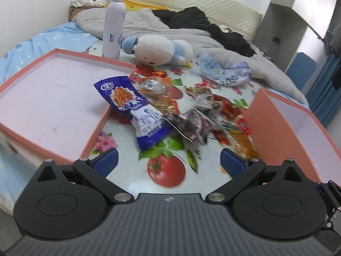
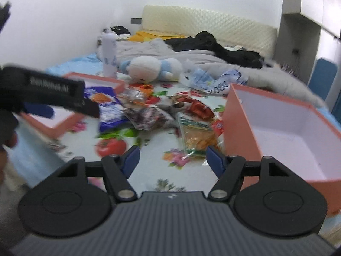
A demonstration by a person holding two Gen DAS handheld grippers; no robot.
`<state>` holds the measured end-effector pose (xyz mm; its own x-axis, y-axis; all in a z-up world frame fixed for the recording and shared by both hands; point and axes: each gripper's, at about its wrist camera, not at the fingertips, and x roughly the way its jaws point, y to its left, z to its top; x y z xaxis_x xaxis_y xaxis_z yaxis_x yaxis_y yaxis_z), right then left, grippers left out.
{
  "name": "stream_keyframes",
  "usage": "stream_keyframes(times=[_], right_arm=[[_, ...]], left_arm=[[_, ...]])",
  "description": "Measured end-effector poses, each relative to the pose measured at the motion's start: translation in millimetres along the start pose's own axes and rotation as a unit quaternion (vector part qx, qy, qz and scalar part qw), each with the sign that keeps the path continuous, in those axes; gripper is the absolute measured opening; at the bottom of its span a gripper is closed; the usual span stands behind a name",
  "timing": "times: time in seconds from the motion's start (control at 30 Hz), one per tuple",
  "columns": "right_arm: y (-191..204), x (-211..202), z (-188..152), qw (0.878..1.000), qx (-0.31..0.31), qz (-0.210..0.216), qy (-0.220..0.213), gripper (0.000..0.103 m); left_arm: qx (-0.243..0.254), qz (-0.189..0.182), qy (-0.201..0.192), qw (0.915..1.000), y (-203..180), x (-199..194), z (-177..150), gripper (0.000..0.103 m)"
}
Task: Organize snacks
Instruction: 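Grasp the blue-and-white snack bag with the left gripper while the right gripper grasps the green pouch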
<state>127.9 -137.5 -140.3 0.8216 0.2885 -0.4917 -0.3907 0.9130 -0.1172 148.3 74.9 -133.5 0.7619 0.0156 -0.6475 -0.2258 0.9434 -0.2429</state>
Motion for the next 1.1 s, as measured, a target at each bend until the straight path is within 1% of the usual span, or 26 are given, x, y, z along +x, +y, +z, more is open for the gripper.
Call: stream_keyframes(times=[0.03,0.07,0.17,0.2,0.23,0.37,0.57,0.63,0.67,0.7,0.77,0.83,0.87,0.9,0.93,1.0,1.1], right_arm=[[-1,10,0,1.0,0.003,0.002,0.006,0.07],[0,19,1,1.0,0.003,-0.006,0.011,0.07],[6,42,0,0.999,-0.03,-0.027,0.015,0.07],[7,50,0,0.999,-0.04,-0.03,0.019,0.068],[8,56,0,0.998,-0.042,-0.034,0.023,0.064],[11,82,-3,0.995,-0.065,-0.058,0.042,0.063],[13,104,-9,0.99,-0.093,-0.079,0.066,0.063],[15,110,-12,0.988,-0.104,-0.087,0.073,0.063],[14,112,-14,0.987,-0.106,-0.089,0.076,0.061],[13,114,-15,0.988,-0.104,-0.089,0.079,0.056],[10,116,-15,0.988,-0.096,-0.086,0.079,0.054],[9,116,-15,0.989,-0.092,-0.08,0.08,0.048],[9,116,-15,0.989,-0.09,-0.079,0.081,0.046],[8,116,-15,0.99,-0.087,-0.079,0.081,0.042],[8,117,-15,0.99,-0.085,-0.078,0.082,0.035],[7,117,-15,0.99,-0.082,-0.077,0.084,0.028],[6,117,-16,0.991,-0.077,-0.075,0.082,0.027]], left_arm=[[0.002,0.003,0.004,1.0,1,11,3,0.102],[0.003,0.006,0.009,0.9999,2,20,5,0.102],[0.003,0.01,0.022,0.9997,5,46,10,0.102],[0.005,0.01,0.026,0.9996,6,52,10,0.102],[0.007,0.015,0.031,0.9994,7,60,10,0.102],[0.015,0.018,0.033,0.9992,9,80,13,0.102],[0.026,0.045,0.05,0.9974,14,108,13,0.102],[0.027,0.053,0.054,0.9968,16,114,11,0.1],[0.028,0.055,0.056,0.9965,17,117,10,0.1],[0.026,0.057,0.059,0.9963,19,119,10,0.1],[0.019,0.057,0.065,0.9961,22,123,10,0.099],[0.02,0.058,0.065,0.996,22,125,11,0.098],[0.022,0.061,0.066,0.9958,21,126,11,0.097],[0.023,0.062,0.067,0.9956,21,127,12,0.095],[0.021,0.063,0.069,0.9954,21,129,12,0.094],[0.016,0.068,0.071,0.9951,22,131,12,0.091],[0.004,0.072,0.068,0.9951,25,131,12,0.088]])
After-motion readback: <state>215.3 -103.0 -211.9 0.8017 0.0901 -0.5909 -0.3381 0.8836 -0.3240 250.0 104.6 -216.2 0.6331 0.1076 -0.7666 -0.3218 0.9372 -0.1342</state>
